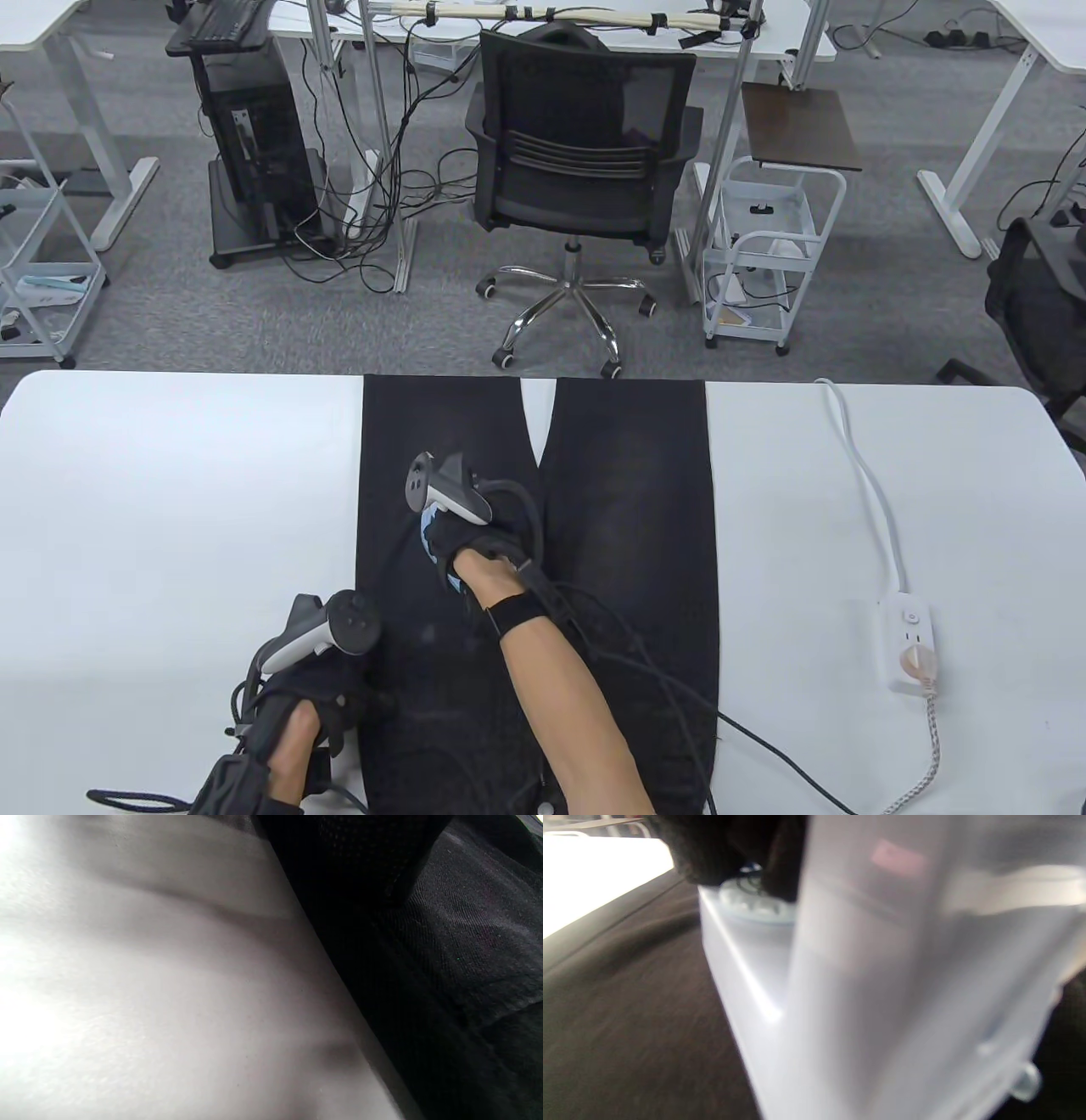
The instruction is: Iron trousers with electric iron on table
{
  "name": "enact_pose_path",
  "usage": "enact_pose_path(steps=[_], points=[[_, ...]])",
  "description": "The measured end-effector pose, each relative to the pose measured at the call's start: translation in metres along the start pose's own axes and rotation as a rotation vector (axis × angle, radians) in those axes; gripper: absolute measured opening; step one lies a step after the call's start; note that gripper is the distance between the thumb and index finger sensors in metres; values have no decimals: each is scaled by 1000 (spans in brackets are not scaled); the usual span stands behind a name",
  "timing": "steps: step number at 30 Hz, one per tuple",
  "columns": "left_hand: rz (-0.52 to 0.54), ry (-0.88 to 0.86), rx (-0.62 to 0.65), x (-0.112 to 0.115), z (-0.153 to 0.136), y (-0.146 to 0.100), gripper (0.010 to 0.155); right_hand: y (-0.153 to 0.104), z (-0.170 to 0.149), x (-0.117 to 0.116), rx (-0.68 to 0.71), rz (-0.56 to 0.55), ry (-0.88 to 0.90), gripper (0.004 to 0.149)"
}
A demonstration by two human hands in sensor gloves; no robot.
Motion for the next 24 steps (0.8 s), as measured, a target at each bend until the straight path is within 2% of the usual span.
enact_pose_path(steps=[3, 10, 17, 20, 24], points=[[-1, 4, 1, 0, 1, 0, 108, -6, 0, 2, -12, -14, -34, 53], [2, -2, -2, 0, 2, 1, 108, -42, -2, -8, 28, 92, -26, 51], [7, -20, -1, 1, 1, 1, 107, -101, 1, -24, 133, 146, -89, 51], [9, -14, -18, 0, 1, 0, 107, -127, -5, -32, 221, 213, -72, 51], [9, -7, -25, 0, 1, 0, 107, -165, -4, -47, 350, 137, -212, 51]])
Point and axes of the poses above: the tracker on the back of each hand, its own z axis roughly to the thumb side, its own y axis roughly from the wrist to the fingertips, x = y × z, the point moved 1 cm from there along y, roughly from the wrist to the fingertips, and after that the axes turned 1 degree about -z, right-handed, at the moved point
